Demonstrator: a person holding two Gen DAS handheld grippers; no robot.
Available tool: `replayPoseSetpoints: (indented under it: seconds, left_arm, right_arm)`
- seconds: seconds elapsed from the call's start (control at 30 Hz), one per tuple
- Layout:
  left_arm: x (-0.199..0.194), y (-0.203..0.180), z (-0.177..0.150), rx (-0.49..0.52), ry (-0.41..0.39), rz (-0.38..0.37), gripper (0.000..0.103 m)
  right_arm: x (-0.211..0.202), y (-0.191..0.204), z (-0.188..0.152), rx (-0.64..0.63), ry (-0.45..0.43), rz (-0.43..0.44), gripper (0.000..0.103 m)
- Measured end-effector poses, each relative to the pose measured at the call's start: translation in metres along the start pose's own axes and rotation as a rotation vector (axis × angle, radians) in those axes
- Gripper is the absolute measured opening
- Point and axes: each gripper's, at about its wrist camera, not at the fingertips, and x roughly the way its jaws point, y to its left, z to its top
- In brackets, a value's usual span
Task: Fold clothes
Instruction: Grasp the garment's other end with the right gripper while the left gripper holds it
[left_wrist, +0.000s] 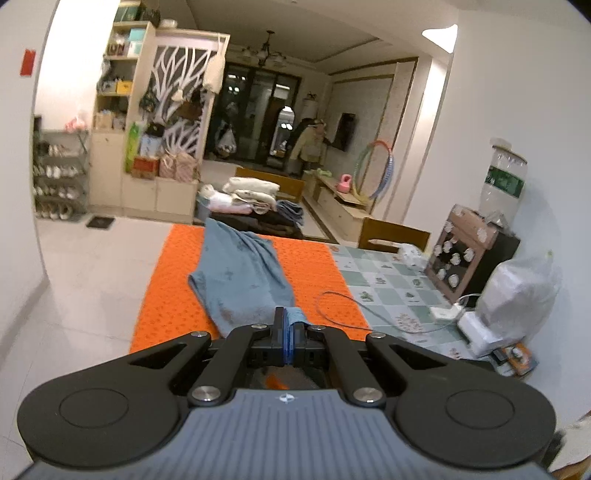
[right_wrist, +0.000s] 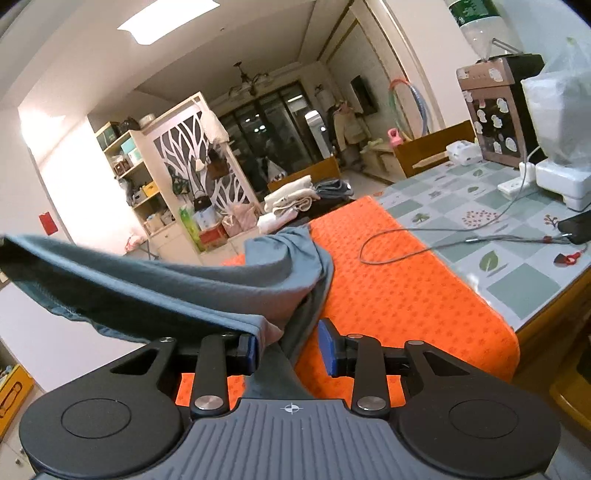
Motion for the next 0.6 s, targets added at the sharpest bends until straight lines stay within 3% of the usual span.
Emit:
replayPoseSetpoints:
  seconds: [0.03, 0.1, 0.37, 0.47, 0.6]
  left_arm:
    - [-0.002, -0.001, -0.005, 0.013, 0.001, 0.008, 0.001]
    - [-0.009, 0.001, -0.013, 0.041, 0.000, 0.026, 0.001]
    - [-0.047, -0.001, -0.068, 0.142, -0.025, 0.051, 0.001]
    - [-0.052, -0.009, -0.103, 0.237, 0.003, 0.074, 0.001]
    - [-0.059, -0.016, -0.136, 0.284, -0.002, 0.091, 0.001]
  right_arm:
    - [-0.002, 0.000, 0.002, -0.003, -0.003, 0.009, 0.016]
    - [-0.008, 0.000, 0.006, -0.020, -0.018, 0.022, 0.010]
    - [-0.048, 0.008, 0.029, -0.127, -0.088, 0.078, 0.008]
    - [-0.042, 0.003, 0.023, -0.161, -0.023, 0.068, 0.008]
    - [-0.035, -0.002, 0.016, -0.172, 0.071, 0.059, 0.005]
